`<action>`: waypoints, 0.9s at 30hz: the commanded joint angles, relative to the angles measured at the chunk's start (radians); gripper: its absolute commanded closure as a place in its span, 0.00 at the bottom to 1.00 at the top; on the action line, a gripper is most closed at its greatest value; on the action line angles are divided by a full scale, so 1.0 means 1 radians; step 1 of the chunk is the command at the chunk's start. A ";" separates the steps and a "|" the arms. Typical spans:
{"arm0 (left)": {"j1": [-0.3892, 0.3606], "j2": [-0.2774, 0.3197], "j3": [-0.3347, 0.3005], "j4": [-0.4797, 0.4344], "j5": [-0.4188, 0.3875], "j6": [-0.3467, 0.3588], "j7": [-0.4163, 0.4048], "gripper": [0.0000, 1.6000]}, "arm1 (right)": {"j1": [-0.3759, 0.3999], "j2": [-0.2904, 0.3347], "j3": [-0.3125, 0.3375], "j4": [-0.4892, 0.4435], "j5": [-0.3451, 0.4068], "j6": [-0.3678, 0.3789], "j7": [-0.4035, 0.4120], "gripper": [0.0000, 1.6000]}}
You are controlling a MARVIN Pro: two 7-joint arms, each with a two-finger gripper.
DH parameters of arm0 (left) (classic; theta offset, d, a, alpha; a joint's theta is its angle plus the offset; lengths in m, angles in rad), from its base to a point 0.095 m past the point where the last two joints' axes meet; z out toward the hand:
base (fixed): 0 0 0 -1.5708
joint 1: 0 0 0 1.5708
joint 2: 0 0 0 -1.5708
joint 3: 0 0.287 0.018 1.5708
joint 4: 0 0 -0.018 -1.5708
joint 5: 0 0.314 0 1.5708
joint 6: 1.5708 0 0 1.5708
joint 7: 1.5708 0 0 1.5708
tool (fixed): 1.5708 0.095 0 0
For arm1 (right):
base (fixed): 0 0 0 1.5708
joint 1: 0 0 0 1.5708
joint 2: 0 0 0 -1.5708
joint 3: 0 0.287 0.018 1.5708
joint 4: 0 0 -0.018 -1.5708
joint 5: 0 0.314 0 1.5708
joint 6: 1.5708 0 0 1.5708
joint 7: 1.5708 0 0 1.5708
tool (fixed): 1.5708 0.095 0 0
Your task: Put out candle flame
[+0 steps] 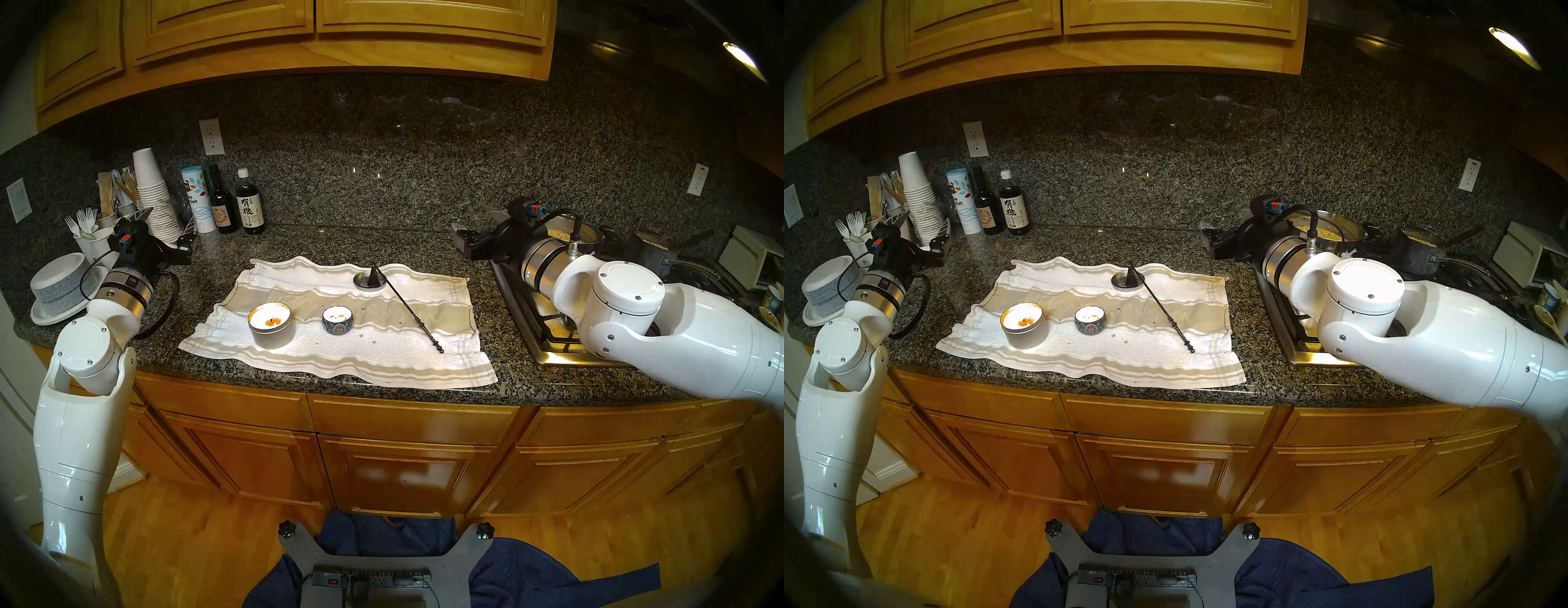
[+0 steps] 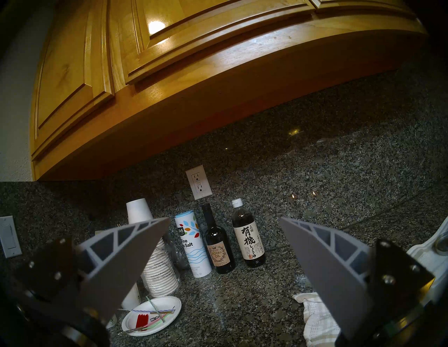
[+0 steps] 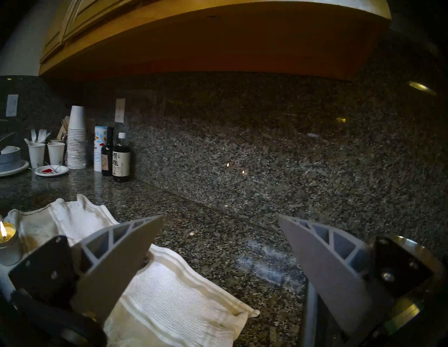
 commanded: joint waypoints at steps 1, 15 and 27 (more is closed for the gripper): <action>-0.023 0.012 -0.009 -0.024 0.000 -0.010 0.001 0.00 | 0.042 -0.034 0.027 0.036 0.027 0.014 0.119 0.00; -0.021 0.016 -0.008 -0.024 -0.003 -0.010 0.004 0.00 | 0.050 -0.132 0.002 0.148 0.049 0.107 0.286 0.00; -0.020 0.019 -0.006 -0.025 -0.005 -0.011 0.007 0.00 | 0.036 -0.197 -0.027 0.208 0.038 0.126 0.343 0.00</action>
